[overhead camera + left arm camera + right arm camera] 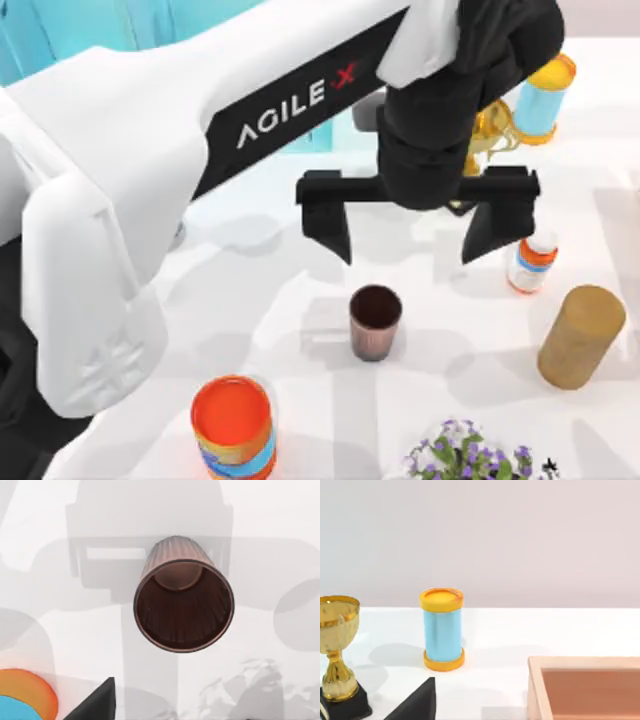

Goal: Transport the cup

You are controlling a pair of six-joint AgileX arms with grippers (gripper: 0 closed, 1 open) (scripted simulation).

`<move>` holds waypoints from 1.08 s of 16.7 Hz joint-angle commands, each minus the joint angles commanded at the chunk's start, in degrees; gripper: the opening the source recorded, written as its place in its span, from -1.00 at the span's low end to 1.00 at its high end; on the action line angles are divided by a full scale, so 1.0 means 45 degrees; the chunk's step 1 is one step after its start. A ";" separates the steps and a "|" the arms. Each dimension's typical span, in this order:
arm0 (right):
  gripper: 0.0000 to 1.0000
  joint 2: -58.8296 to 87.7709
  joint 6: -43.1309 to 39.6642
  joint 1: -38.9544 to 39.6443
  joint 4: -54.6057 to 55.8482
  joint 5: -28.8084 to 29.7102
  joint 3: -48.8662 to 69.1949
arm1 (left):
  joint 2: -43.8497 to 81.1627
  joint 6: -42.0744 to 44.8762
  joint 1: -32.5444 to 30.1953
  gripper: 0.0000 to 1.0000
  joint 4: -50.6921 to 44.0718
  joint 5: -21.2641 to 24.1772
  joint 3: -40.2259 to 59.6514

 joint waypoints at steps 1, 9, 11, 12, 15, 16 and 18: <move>1.00 0.0000 0.0000 0.0000 0.0000 0.0000 0.0000 | 0.0105 -0.0029 -0.0049 1.00 -0.0064 0.0007 0.0099; 1.00 0.0000 0.0000 0.0000 0.0000 0.0000 0.0000 | 0.0065 0.0014 -0.0002 1.00 0.0465 0.0006 -0.0434; 1.00 0.0000 0.0000 0.0000 0.0000 0.0000 0.0000 | 0.0030 0.0025 0.0002 1.00 0.1440 0.0007 -0.1439; 1.00 0.0000 0.0000 0.0000 0.0000 0.0000 0.0000 | 0.0015 0.0024 0.0005 1.00 0.2103 0.0006 -0.2132; 1.00 0.0000 0.0000 0.0000 0.0000 0.0000 0.0000 | -0.0006 0.0016 -0.0002 1.00 0.4094 0.0006 -0.4157; 1.00 0.0000 0.0000 0.0000 0.0000 0.0000 0.0000 | -0.0005 0.0011 -0.0007 1.00 0.4542 0.0006 -0.4604; 1.00 0.0000 0.0000 0.0000 0.0000 0.0000 0.0000 | 0.0006 0.0001 -0.0018 1.00 0.5025 0.0006 -0.5087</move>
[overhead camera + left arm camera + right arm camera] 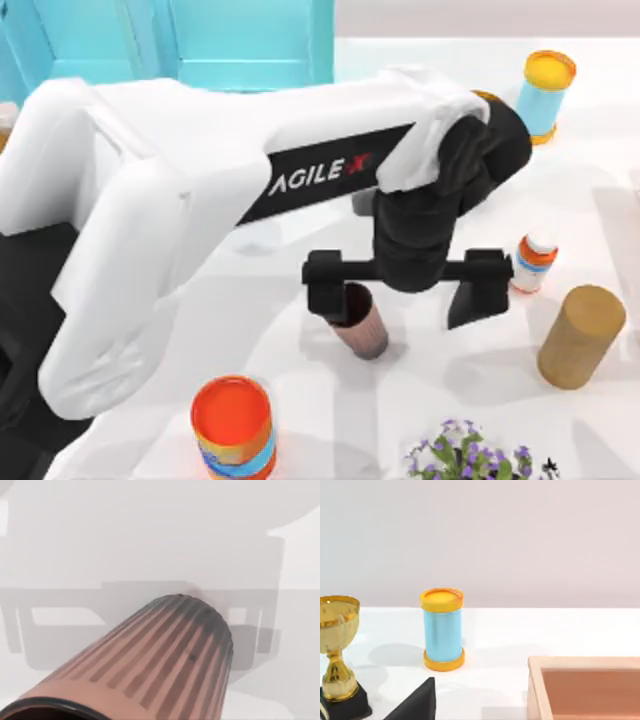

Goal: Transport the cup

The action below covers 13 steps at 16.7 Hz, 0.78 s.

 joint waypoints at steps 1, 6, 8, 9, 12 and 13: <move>1.00 0.0000 0.0000 0.0000 0.0000 0.0000 0.0000 | 0.0003 -0.0002 -0.0002 1.00 0.0043 0.0000 -0.0043; 1.00 0.0000 0.0000 0.0000 0.0000 0.0000 0.0000 | 0.0003 -0.0002 -0.0002 0.70 0.0043 0.0000 -0.0043; 1.00 0.0000 0.0000 0.0000 0.0000 0.0000 0.0000 | 0.0003 -0.0002 -0.0002 0.40 0.0043 0.0000 -0.0043; 1.00 0.0000 0.0000 0.0000 0.0000 0.0000 0.0000 | 0.0003 -0.0002 -0.0002 0.25 0.0043 0.0000 -0.0043; 1.00 0.0000 0.0000 0.0000 0.0000 0.0000 0.0000 | 0.0003 -0.0002 -0.0002 -0.21 0.0043 0.0000 -0.0043; 1.00 0.0000 0.0000 0.0000 0.0000 0.0000 0.0000 | 0.0003 -0.0002 -0.0002 -0.36 0.0043 0.0000 -0.0043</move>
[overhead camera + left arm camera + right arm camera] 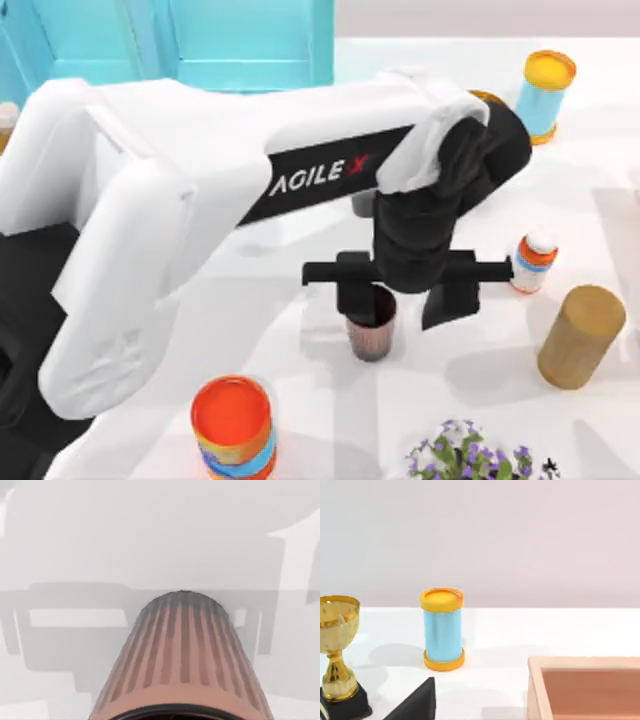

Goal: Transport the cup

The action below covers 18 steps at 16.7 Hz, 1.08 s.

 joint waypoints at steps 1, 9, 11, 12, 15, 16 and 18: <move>1.00 0.0000 0.0000 0.0000 0.0000 0.0000 0.0000 | 0.0000 0.0000 0.0000 -0.51 0.0000 0.0000 0.0000; 1.00 0.0000 0.0000 0.0000 0.0000 0.0000 0.0000 | 0.0000 0.0000 0.0000 -1.00 0.0000 0.0000 0.0000; 1.00 0.0000 0.0000 0.0000 0.0000 0.0000 0.0000 | 0.0000 0.0000 0.0000 -1.00 0.0000 0.0000 0.0000; 1.00 0.0000 0.0000 0.0000 0.0000 0.0000 0.0000 | 0.0000 0.0000 0.0000 -1.00 0.0000 0.0000 0.0000; 1.00 0.0000 0.0000 0.0000 0.0000 0.0000 0.0000 | -0.0165 0.0148 0.0188 -1.00 -0.0006 0.0020 -0.0159; 1.00 0.0000 0.0000 0.0000 0.0000 0.0000 0.0000 | -0.0435 0.0388 0.0476 -1.00 0.0012 0.0047 -0.0435; 1.00 0.0000 0.0000 0.0000 0.0000 0.0000 0.0000 | -0.1320 0.1109 0.1422 -1.00 0.0021 0.0142 -0.1317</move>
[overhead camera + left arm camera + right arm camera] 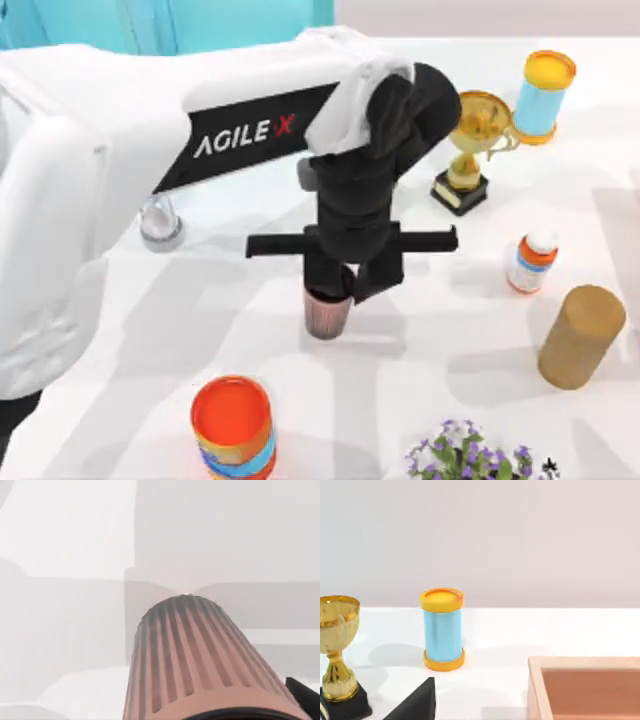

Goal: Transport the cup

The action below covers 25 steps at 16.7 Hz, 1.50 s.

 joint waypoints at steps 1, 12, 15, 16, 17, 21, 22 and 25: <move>1.00 0.0000 0.0000 0.0000 0.0000 0.0000 0.0000 | -0.0536 0.0514 0.0646 -1.00 -0.0001 0.0053 -0.0499; 1.00 0.0000 0.0000 0.0000 0.0000 0.0000 0.0000 | -0.6574 0.8275 0.7978 -1.00 0.0006 0.0643 -0.6449; 1.00 0.0000 0.0000 0.0000 0.0000 0.0000 0.0000 | -0.6830 0.8439 0.8247 -1.00 0.0002 0.0688 -0.6704; 1.00 0.0000 0.0000 0.0000 0.0000 0.0000 0.0000 | -0.6830 0.8439 0.8247 -1.00 0.0002 0.0688 -0.6704; 1.00 0.0000 0.0000 0.0000 0.0000 0.0000 0.0000 | -0.6770 0.8451 0.8198 -1.00 -0.0001 0.0643 -0.6665; 1.00 0.0000 0.0000 0.0000 0.0000 0.0000 0.0000 | -0.6556 0.8483 0.8277 -1.00 0.0916 0.0681 -0.7299; 1.00 0.0000 0.0000 0.0000 0.0000 0.0000 0.0000 | -0.6448 0.8503 0.8308 -1.00 0.1341 0.0694 -0.7610; 1.00 0.0000 0.0000 0.0000 0.0000 0.0000 0.0000 | -0.6072 0.8588 0.8386 -1.00 0.2706 0.0704 -0.8567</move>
